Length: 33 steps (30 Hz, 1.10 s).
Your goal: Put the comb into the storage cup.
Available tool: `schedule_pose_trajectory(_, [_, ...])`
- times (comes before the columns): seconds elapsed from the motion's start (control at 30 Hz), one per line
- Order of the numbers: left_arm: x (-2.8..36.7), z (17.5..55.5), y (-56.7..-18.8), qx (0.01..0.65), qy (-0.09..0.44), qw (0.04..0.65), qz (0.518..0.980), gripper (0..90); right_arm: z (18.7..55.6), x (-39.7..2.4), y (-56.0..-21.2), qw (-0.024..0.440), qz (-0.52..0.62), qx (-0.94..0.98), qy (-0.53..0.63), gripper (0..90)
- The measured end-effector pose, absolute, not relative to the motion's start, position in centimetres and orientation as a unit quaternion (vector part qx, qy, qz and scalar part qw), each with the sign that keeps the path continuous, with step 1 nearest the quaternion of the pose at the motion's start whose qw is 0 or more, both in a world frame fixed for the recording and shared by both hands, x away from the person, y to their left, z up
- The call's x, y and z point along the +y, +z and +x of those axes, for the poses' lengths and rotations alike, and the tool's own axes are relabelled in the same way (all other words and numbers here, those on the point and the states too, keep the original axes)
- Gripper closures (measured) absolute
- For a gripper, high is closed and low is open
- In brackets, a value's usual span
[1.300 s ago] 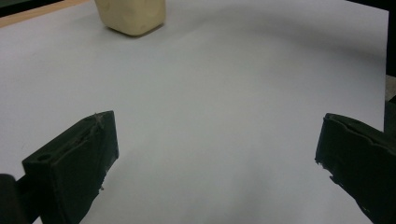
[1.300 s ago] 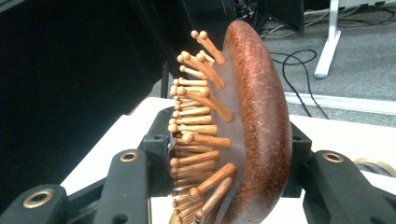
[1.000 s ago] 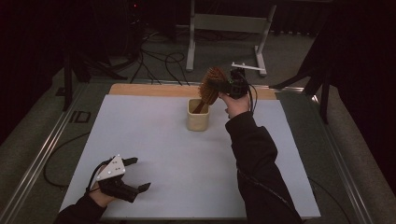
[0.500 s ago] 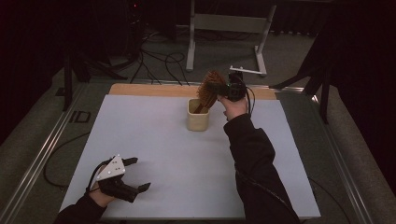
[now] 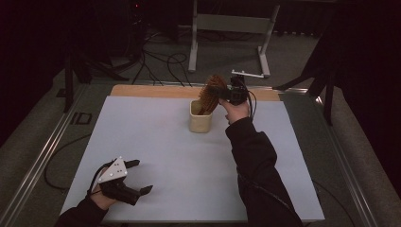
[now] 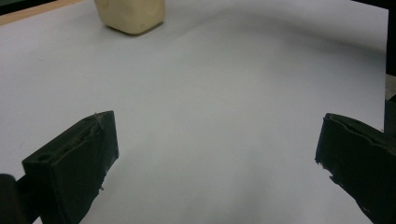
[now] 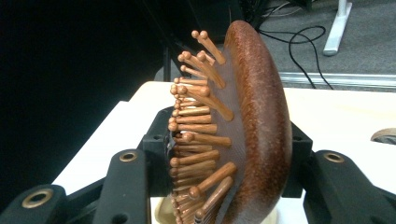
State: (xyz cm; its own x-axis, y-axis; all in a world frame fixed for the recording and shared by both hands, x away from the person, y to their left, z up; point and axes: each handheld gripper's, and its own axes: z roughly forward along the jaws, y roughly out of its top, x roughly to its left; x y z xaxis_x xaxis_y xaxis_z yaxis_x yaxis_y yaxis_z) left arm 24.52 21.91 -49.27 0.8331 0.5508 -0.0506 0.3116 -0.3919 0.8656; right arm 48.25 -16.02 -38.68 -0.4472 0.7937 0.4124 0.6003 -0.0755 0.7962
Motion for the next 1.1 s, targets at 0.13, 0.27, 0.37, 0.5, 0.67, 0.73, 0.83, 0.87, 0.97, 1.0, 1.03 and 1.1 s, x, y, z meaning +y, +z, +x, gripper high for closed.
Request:
schedule_pose_trajectory(0.13, [21.9, 24.5, -49.3, 0.261, 0.123, 0.486, 0.825, 0.0, 48.3, -16.2, -38.8, 0.087, 0.515, 0.674, 0.523, 49.8])
schedule_pose_trajectory(0.27, [21.8, 24.5, -49.4, 0.262, 0.121, 0.484, 0.826, 0.0, 48.3, -16.5, -39.1, 0.085, 0.516, 0.671, 0.526, 48.3])
schedule_pose_trajectory(0.37, [21.7, 24.5, -49.4, 0.261, 0.121, 0.484, 0.826, 0.0, 48.3, -16.4, -39.1, 0.090, 0.513, 0.675, 0.523, 46.4])
schedule_pose_trajectory(0.5, [21.8, 24.5, -49.4, 0.262, 0.122, 0.484, 0.826, 0.0, 48.4, -16.3, -39.2, 0.092, 0.506, 0.687, 0.512, 36.2])
schedule_pose_trajectory(0.67, [21.8, 24.5, -49.4, 0.261, 0.121, 0.484, 0.827, 0.0, 48.4, -16.6, -39.2, 0.077, 0.494, 0.689, 0.525, 19.0])
schedule_pose_trajectory(0.73, [21.7, 24.5, -49.4, 0.261, 0.121, 0.484, 0.826, 0.0, 48.4, -16.7, -39.1, 0.077, 0.492, 0.691, 0.523, 14.2])
schedule_pose_trajectory(0.83, [21.7, 24.5, -49.4, 0.261, 0.122, 0.485, 0.826, 0.0, 48.3, -16.7, -39.1, 0.076, 0.485, 0.701, 0.516, 9.3])
schedule_pose_trajectory(0.87, [21.7, 24.5, -49.4, 0.261, 0.122, 0.485, 0.826, 0.0, 48.3, -16.8, -39.1, 0.078, 0.480, 0.710, 0.509, 9.1])
schedule_pose_trajectory(0.97, [21.7, 24.5, -49.4, 0.260, 0.122, 0.485, 0.826, 0.0, 48.2, -17.0, -39.1, 0.090, 0.477, 0.712, 0.507, 9.0])
schedule_pose_trajectory(1.0, [21.7, 24.5, -49.4, 0.260, 0.121, 0.485, 0.826, 0.0, 48.1, -17.1, -39.1, 0.092, 0.477, 0.711, 0.508, 9.0])
schedule_pose_trajectory(1.03, [21.7, 24.5, -49.4, 0.260, 0.122, 0.484, 0.826, 0.0, 48.1, -17.2, -39.1, 0.093, 0.477, 0.711, 0.509, 9.0])
schedule_pose_trajectory(1.1, [21.7, 24.5, -49.4, 0.261, 0.121, 0.485, 0.826, 0.0, 48.0, -17.5, -39.1, 0.098, 0.477, 0.709, 0.511, 9.0])
